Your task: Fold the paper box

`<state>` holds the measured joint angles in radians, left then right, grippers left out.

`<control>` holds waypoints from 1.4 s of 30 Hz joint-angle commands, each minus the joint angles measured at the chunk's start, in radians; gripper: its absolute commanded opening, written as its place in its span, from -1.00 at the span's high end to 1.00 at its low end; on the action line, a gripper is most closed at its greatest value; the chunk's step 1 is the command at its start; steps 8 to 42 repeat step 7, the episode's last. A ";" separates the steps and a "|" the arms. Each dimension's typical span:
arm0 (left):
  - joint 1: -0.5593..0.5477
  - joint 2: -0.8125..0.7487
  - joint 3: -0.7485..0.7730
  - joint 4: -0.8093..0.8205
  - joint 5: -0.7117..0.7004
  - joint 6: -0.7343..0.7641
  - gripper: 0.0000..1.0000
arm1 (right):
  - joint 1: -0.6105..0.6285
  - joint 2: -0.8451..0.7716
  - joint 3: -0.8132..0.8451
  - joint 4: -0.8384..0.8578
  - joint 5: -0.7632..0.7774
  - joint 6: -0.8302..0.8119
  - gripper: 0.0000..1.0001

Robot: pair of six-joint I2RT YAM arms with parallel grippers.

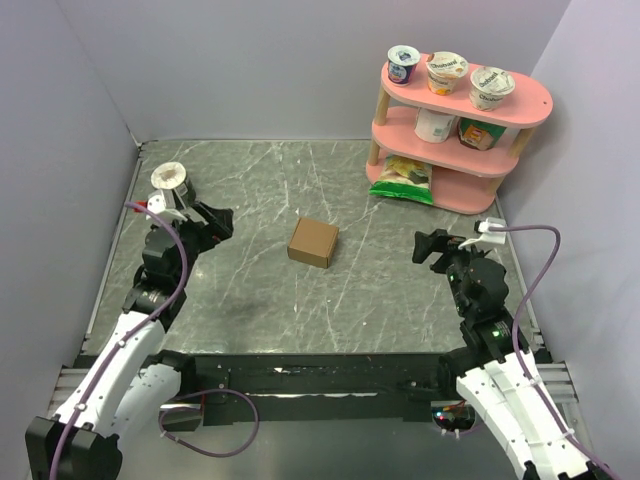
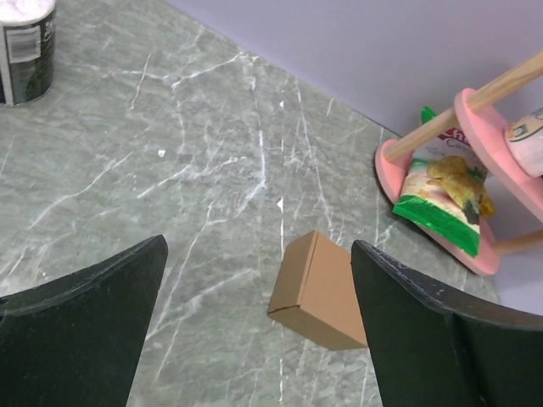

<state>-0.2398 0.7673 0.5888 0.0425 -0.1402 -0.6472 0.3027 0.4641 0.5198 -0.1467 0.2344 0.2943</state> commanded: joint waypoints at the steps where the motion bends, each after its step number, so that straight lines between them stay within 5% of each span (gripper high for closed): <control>1: 0.000 -0.023 0.025 -0.010 -0.025 0.003 -0.93 | -0.007 -0.015 0.000 -0.008 0.036 -0.012 -0.99; 42: 0.000 -0.036 0.008 -0.010 -0.045 -0.009 -0.92 | -0.007 -0.016 -0.003 -0.007 0.031 -0.007 -0.99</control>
